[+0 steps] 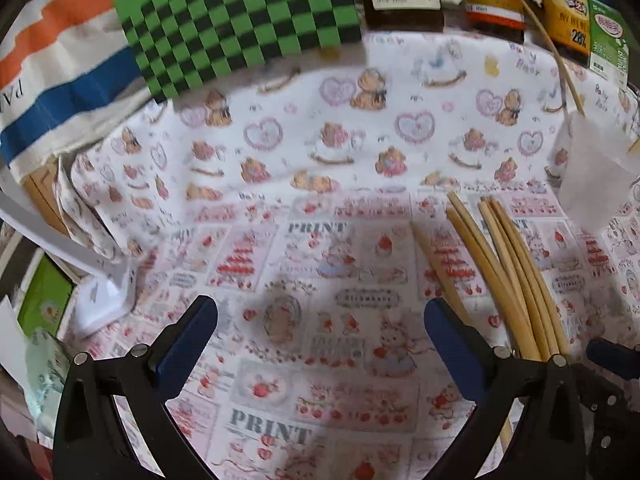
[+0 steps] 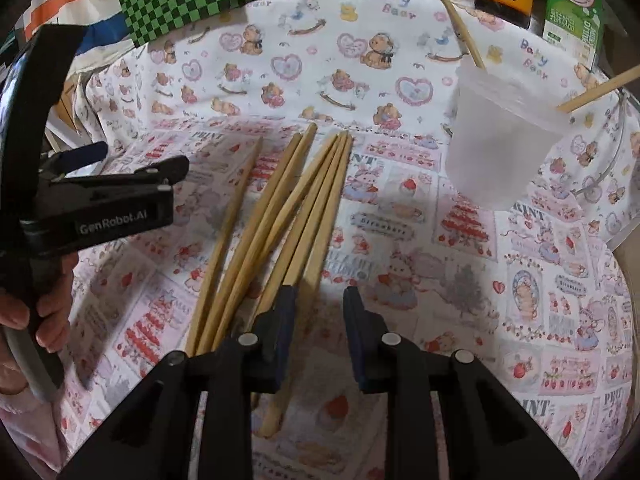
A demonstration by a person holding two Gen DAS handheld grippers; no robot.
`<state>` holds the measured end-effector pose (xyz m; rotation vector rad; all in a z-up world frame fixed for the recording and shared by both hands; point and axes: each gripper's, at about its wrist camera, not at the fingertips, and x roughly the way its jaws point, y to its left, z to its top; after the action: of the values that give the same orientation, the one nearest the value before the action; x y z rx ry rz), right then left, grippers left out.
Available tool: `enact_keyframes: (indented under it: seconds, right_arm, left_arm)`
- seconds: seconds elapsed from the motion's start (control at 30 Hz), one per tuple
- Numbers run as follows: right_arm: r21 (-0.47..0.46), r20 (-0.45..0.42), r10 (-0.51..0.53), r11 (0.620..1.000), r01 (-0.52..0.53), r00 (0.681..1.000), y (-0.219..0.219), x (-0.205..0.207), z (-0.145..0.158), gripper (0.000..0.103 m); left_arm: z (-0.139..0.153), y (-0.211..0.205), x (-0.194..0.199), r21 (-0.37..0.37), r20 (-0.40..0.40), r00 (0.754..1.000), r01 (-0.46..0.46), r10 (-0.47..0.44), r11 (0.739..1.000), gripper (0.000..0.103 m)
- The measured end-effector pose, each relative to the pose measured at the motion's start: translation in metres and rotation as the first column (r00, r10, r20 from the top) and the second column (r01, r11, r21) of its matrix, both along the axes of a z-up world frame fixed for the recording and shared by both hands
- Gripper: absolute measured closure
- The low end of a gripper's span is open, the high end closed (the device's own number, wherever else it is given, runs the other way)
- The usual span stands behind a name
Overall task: Organize utensils
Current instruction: 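Grasp another chopstick with the right tool while the left tool grasps one too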
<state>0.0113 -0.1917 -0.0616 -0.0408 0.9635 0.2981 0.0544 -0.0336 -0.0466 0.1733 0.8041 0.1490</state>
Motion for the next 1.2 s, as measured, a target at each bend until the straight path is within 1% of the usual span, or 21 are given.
enact_keyframes:
  seconds: [0.07,0.1,0.13,0.2,0.3,0.37,0.4,0.47,0.63,0.77,0.9,0.93,0.97,1.0,1.03,1.1,1.13,1.2]
  right_arm:
    - [0.058,-0.036,-0.005,0.998,0.007,0.999,-0.006,0.004,-0.002,0.085]
    - [0.081,-0.053,-0.003,0.997,0.007,0.999,-0.008,0.006,-0.002,0.089]
    - [0.093,-0.058,-0.003,0.996,0.008,0.998,-0.009,0.006,-0.002,0.092]
    - [0.087,-0.05,-0.013,0.996,0.017,0.999,-0.01,0.006,-0.001,0.097]
    - [0.101,-0.054,-0.019,0.995,0.025,0.998,-0.012,0.007,-0.002,0.097]
    - [0.113,-0.061,-0.029,0.993,0.035,0.998,-0.015,0.009,-0.002,0.097]
    - [0.107,-0.058,-0.039,0.993,0.045,0.998,-0.017,0.009,-0.001,0.097]
    - [0.081,-0.039,-0.055,0.995,0.058,0.998,-0.019,0.01,0.0,0.097]
    - [0.044,-0.042,-0.062,0.997,0.064,0.997,-0.019,0.012,-0.002,0.096]
    - [-0.009,-0.019,-0.055,0.998,0.054,0.998,-0.013,0.009,-0.002,0.096]
    - [-0.026,0.0,-0.066,0.997,0.066,0.998,-0.014,0.009,-0.001,0.096]
    - [-0.017,0.015,-0.075,0.997,0.076,0.997,-0.016,0.009,0.001,0.096]
    - [-0.009,0.031,-0.084,0.996,0.085,0.996,-0.018,0.008,0.003,0.096]
    - [0.004,0.057,-0.095,0.996,0.095,0.994,-0.021,0.007,0.008,0.096]
    - [0.016,0.088,-0.106,0.994,0.105,0.99,-0.025,0.005,0.014,0.096]
    - [0.046,0.14,-0.131,0.991,0.126,0.981,-0.031,0.002,0.024,0.097]
    - [0.065,0.164,-0.144,0.989,0.135,0.976,-0.034,0.0,0.029,0.097]
    - [0.084,0.206,-0.16,0.986,0.145,0.965,-0.038,-0.002,0.037,0.097]
  left_arm:
    - [-0.001,0.001,0.0,-0.018,-0.004,1.0,0.007,-0.007,1.0,0.0]
    - [0.0,0.001,-0.001,-0.02,0.001,1.0,0.007,-0.007,1.0,0.0]
    - [0.001,0.0,-0.002,-0.019,0.007,1.0,0.006,-0.006,1.0,0.0]
    - [0.003,-0.002,-0.004,-0.017,0.021,1.0,0.015,-0.014,1.0,0.0]
    - [0.004,-0.007,-0.006,-0.016,0.019,0.999,0.03,-0.03,0.999,0.0]
    - [0.003,-0.012,-0.009,0.012,0.023,0.999,0.038,-0.038,0.999,0.0]
    - [0.002,-0.016,-0.009,0.026,0.023,0.999,0.048,-0.049,0.998,0.0]
    - [0.0,-0.017,-0.008,0.023,0.012,0.998,0.064,-0.064,0.998,0.0]
    - [-0.005,-0.017,-0.006,-0.026,-0.025,0.996,0.08,-0.081,0.996,0.0]
    - [-0.008,-0.017,-0.005,-0.086,-0.056,0.993,0.096,-0.101,0.992,0.0]
    - [-0.009,-0.02,-0.005,-0.116,-0.071,0.99,0.114,-0.123,0.987,0.002]
    - [-0.009,-0.021,-0.005,-0.123,-0.072,0.989,0.122,-0.132,0.985,0.004]
    - [-0.008,-0.022,-0.006,-0.134,-0.074,0.987,0.132,-0.143,0.982,0.011]
    - [-0.008,-0.023,-0.007,-0.144,-0.076,0.985,0.141,-0.153,0.979,0.02]
    - [-0.007,-0.023,-0.008,-0.16,-0.079,0.983,0.15,-0.164,0.976,0.025]
    - [-0.006,-0.024,-0.01,-0.203,-0.082,0.978,0.172,-0.192,0.964,0.045]
    - [-0.006,-0.025,-0.011,-0.217,-0.085,0.975,0.184,-0.206,0.959,0.049]
    - [-0.006,-0.028,-0.013,-0.238,-0.09,0.97,0.199,-0.226,0.951,0.063]
